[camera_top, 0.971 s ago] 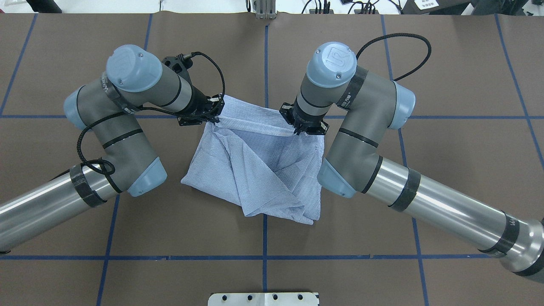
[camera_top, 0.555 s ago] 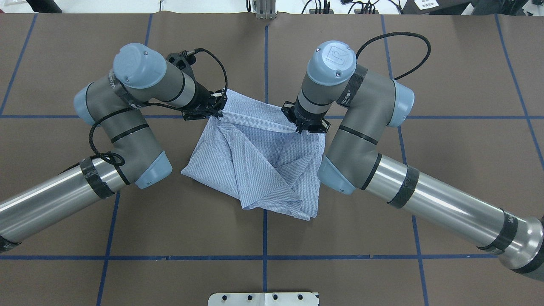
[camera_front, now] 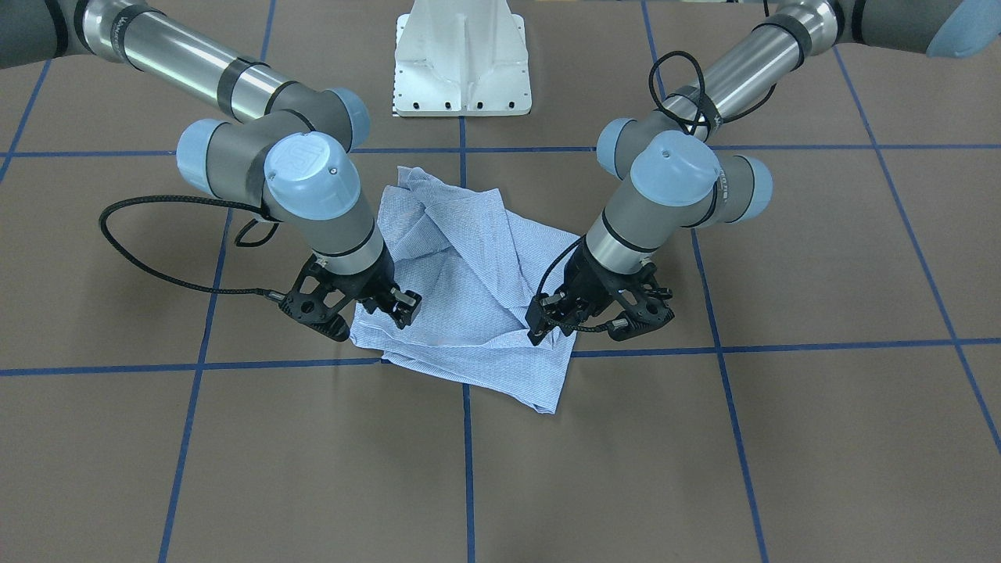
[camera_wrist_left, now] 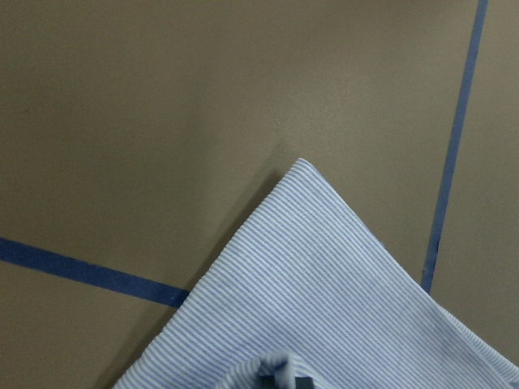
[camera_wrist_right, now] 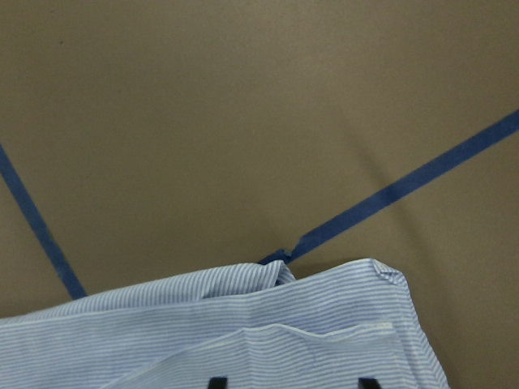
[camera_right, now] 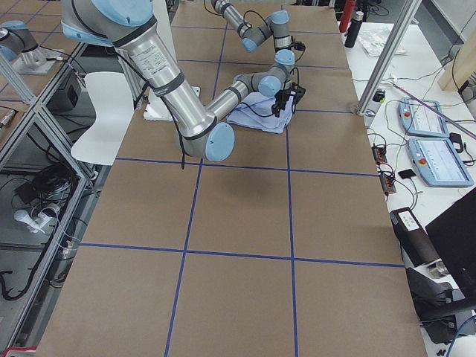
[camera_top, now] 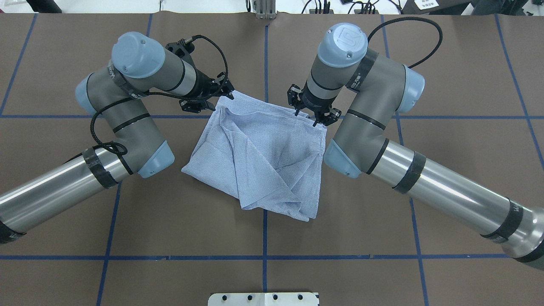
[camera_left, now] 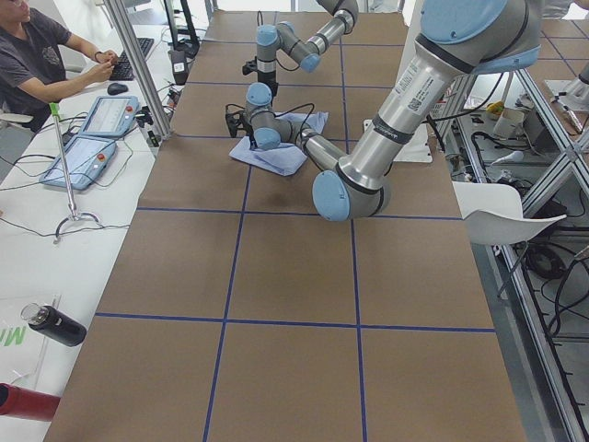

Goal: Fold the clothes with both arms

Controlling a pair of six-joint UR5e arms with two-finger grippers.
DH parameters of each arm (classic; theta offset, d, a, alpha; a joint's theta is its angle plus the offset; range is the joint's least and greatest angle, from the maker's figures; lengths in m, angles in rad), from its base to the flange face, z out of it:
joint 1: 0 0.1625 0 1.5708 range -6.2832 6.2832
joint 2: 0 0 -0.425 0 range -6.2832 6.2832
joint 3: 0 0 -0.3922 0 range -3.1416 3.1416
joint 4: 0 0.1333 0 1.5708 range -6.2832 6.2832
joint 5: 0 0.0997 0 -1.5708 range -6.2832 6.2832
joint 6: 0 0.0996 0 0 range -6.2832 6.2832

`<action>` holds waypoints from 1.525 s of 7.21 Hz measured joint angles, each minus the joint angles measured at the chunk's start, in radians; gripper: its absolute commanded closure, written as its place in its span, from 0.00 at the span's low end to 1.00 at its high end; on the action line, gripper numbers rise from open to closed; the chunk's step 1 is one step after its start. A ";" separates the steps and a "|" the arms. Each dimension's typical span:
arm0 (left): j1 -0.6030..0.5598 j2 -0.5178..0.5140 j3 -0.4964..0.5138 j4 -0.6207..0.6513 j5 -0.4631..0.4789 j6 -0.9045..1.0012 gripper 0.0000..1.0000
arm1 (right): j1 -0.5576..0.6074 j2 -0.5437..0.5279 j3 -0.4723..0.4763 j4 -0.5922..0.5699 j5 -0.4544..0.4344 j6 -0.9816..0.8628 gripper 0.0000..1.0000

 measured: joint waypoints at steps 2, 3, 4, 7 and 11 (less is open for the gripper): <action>-0.003 0.016 -0.051 0.006 -0.009 -0.006 0.22 | 0.013 0.005 0.000 0.001 0.016 -0.003 0.00; 0.013 0.051 -0.125 0.009 -0.011 -0.010 0.67 | 0.013 0.008 0.008 0.001 0.019 -0.005 0.00; 0.047 0.094 -0.211 0.023 -0.011 -0.015 0.99 | 0.012 0.009 0.021 0.000 0.021 -0.006 0.00; 0.163 0.156 -0.339 0.112 0.001 -0.024 1.00 | 0.010 0.006 0.049 -0.002 0.026 -0.007 0.00; 0.245 0.199 -0.334 0.123 0.003 -0.026 0.37 | 0.010 0.000 0.074 -0.004 0.027 -0.010 0.00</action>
